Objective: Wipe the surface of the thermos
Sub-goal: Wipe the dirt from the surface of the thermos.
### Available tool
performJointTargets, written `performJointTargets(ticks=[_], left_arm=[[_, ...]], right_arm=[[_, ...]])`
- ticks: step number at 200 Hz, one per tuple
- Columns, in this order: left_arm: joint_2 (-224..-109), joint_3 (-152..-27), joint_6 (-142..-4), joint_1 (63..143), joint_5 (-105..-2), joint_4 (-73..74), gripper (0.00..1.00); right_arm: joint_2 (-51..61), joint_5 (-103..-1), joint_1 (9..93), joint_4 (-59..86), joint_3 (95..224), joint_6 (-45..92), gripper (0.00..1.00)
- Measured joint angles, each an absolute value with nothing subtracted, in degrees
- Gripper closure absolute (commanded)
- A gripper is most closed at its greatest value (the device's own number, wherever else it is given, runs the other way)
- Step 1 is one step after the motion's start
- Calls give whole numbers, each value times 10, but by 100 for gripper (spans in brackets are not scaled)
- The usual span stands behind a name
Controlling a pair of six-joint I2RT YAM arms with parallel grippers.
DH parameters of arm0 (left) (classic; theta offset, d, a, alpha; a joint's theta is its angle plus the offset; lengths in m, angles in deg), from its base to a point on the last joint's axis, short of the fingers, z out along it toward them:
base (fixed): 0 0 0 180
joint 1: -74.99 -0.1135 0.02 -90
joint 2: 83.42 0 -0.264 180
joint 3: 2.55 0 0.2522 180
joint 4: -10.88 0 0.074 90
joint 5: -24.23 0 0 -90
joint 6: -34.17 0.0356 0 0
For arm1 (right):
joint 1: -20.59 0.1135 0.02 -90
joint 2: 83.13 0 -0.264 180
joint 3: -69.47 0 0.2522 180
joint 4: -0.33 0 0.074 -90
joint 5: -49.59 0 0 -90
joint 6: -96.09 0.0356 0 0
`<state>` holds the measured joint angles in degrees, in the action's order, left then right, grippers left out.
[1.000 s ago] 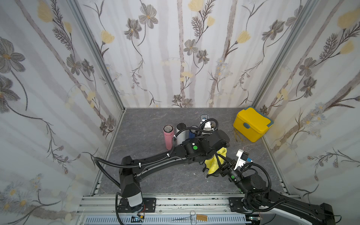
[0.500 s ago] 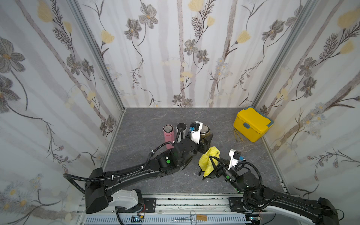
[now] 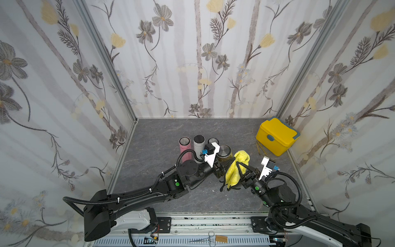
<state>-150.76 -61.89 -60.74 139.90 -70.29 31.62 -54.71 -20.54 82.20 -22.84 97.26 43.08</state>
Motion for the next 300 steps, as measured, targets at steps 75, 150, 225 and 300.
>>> performJointTargets(ticks=[75, 150, 225, 300], left_arm=[[-1514, -598, -576, 1399, -645, 343, 100], [-1496, -557, -560, 1394, -584, 367, 100], [-1499, -540, -582, 1344, -496, 419, 100], [-1507, -504, -480, 1330, -440, 416, 100]], right_arm=[[-573, -195, 778, -170, 927, 466, 100], [-519, -245, 776, -233, 895, 457, 100], [-541, -284, 775, -207, 968, 435, 100], [-391, -325, 771, -316, 879, 429, 100]])
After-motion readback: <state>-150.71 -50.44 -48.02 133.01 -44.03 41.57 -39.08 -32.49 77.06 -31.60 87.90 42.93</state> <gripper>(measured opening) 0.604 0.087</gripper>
